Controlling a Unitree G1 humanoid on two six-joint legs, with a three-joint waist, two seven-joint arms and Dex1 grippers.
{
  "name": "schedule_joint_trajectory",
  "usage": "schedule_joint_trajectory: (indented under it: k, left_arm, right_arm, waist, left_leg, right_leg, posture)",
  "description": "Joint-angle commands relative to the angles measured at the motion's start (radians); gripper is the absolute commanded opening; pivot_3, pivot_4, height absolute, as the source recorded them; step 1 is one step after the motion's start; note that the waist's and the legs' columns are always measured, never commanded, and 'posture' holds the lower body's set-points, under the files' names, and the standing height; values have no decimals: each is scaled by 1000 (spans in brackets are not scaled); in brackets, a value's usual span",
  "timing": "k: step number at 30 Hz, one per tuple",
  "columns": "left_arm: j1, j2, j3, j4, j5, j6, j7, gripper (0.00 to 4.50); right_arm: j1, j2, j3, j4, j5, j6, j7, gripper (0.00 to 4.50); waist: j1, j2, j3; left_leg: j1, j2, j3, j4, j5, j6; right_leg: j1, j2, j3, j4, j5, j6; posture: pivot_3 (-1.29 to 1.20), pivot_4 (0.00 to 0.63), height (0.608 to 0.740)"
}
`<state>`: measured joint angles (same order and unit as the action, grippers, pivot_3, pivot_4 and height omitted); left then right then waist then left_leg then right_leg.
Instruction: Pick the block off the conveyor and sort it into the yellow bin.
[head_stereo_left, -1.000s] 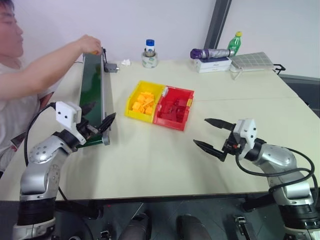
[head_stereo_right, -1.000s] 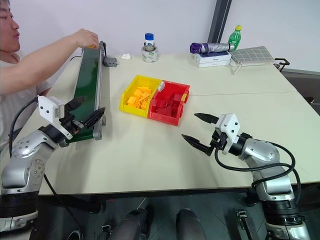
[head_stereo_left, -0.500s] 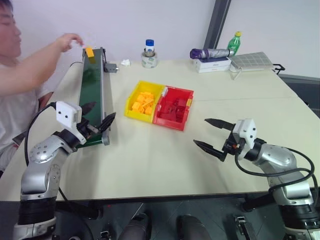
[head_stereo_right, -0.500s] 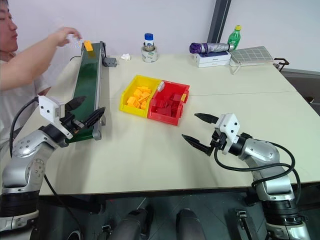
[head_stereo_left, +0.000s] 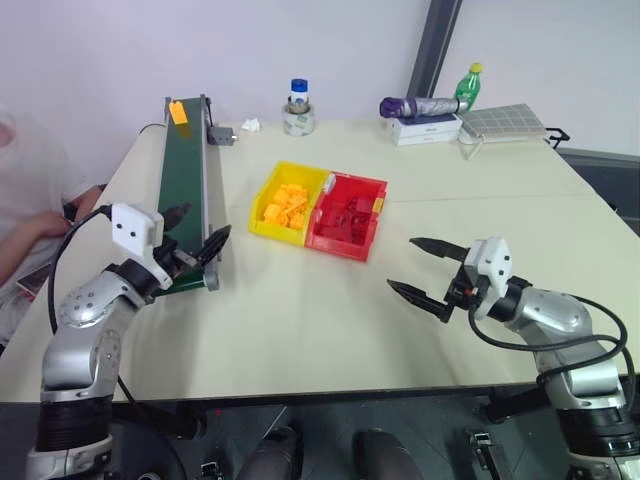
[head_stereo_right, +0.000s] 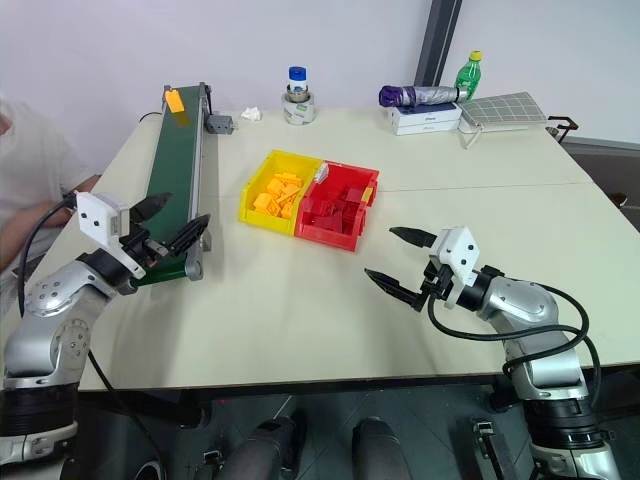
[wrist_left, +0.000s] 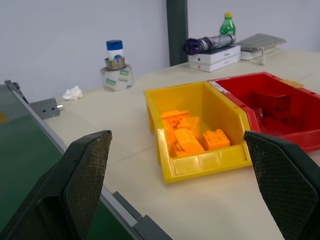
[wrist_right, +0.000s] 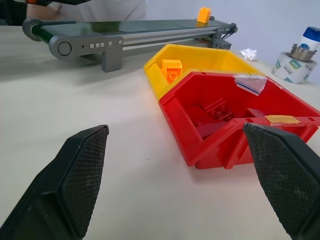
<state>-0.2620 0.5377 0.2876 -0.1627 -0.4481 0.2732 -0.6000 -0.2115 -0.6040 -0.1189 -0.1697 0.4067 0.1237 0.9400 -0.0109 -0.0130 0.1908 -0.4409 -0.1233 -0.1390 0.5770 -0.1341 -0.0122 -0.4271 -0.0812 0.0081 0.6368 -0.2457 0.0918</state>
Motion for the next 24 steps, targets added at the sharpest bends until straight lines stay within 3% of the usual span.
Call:
schedule_joint_trajectory:
  k: [1, 12, 24]
  left_arm:
    - [16, -1, 19, -57, -10, -4, 18, 4431]
    - [86, 5, 81, -74, -38, -12, 34, 4431]
    - [33, -17, 85, -32, 48, -1, 221, 4431]
  right_arm:
    - [-25, 1, -3, -5, 6, -17, 0, 4500]
    - [-34, 10, 5, 6, 8, -24, 1, 4500]
    - [-45, 15, 13, 16, 7, -27, 3, 4500]
  waist:
    - [0, 0, 0]
    - [0, 0, 0]
    - [2, 0, 0]
  left_leg:
    - [0, 0, 0, 0, 0, 0]
    - [0, 0, 0, 0, 0, 0]
    - [0, 0, 0, 0, 0, 0]
  right_leg:
    - [0, 0, 0, 0, 0, 0]
    - [0, 0, 0, 0, 0, 0]
    - [0, 0, 0, 0, 0, 0]
  posture:
    - [0, 150, 740]
    - [0, 150, 740]
    - [0, 150, 740]
